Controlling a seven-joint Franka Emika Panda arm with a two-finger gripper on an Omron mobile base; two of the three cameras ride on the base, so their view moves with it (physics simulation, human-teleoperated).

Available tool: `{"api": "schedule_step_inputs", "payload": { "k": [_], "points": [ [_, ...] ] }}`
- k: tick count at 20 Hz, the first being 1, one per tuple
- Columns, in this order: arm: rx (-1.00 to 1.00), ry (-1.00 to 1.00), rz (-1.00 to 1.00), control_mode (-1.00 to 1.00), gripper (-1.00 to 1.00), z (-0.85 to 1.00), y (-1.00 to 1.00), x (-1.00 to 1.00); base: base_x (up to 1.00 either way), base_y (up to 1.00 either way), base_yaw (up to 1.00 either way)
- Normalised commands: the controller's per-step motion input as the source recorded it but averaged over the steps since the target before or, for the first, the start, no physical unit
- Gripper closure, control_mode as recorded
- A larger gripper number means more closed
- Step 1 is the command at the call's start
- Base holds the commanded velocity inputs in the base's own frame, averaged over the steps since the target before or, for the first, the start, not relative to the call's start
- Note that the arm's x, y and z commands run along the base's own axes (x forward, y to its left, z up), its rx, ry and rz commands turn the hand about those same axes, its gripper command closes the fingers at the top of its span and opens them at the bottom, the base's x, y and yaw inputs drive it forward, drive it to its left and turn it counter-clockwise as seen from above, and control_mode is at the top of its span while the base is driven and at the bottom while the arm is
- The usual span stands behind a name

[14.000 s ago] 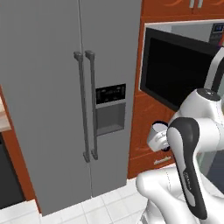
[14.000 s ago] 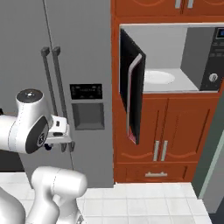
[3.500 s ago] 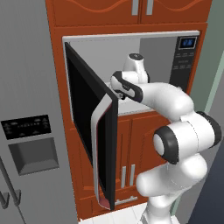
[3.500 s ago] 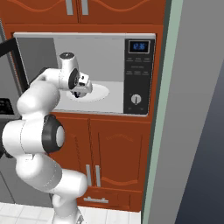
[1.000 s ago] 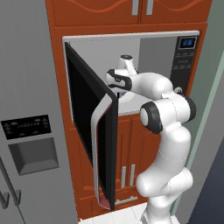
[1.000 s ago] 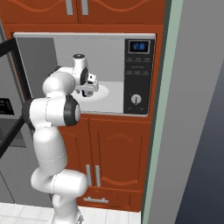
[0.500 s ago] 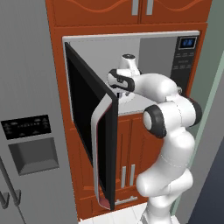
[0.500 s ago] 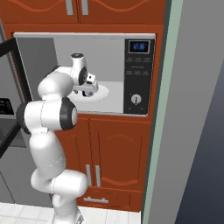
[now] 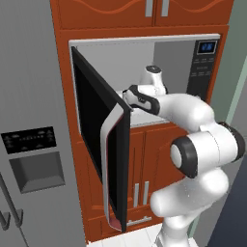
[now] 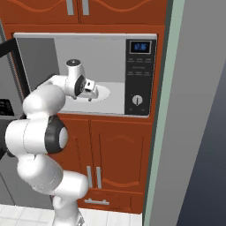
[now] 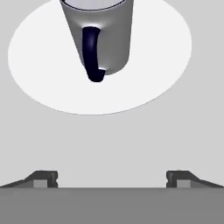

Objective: Pick the mug from the counter and place it inside the microwave. Then close the microwave.

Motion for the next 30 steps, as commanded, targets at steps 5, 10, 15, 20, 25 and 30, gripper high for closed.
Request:
{"api": "schedule_step_inputs", "payload": {
  "k": [5, 10, 15, 20, 25, 30],
  "points": [
    [0.00, -0.19, 0.00, -1.00, -1.00, 0.00, -0.17, -0.91, 0.00, 0.00, 0.00],
    [0.00, -0.11, 0.00, -1.00, -1.00, 0.06, -0.06, -0.84, 0.00, 0.00, 0.00],
    [0.00, 0.02, 0.02, -1.00, -1.00, 0.35, -0.04, -0.58, 0.00, 0.00, 0.00],
    [0.00, 0.02, 0.04, -1.00, -1.00, 0.42, 0.00, -0.63, 0.00, 0.00, 0.00],
    [0.00, 0.00, 0.01, -1.00, -1.00, 0.35, 0.00, -0.75, 0.00, 0.00, 0.00],
    [0.00, -0.07, 0.00, -1.00, -1.00, 0.20, 0.00, -0.76, 0.00, 0.00, 0.00]
  ]
}}
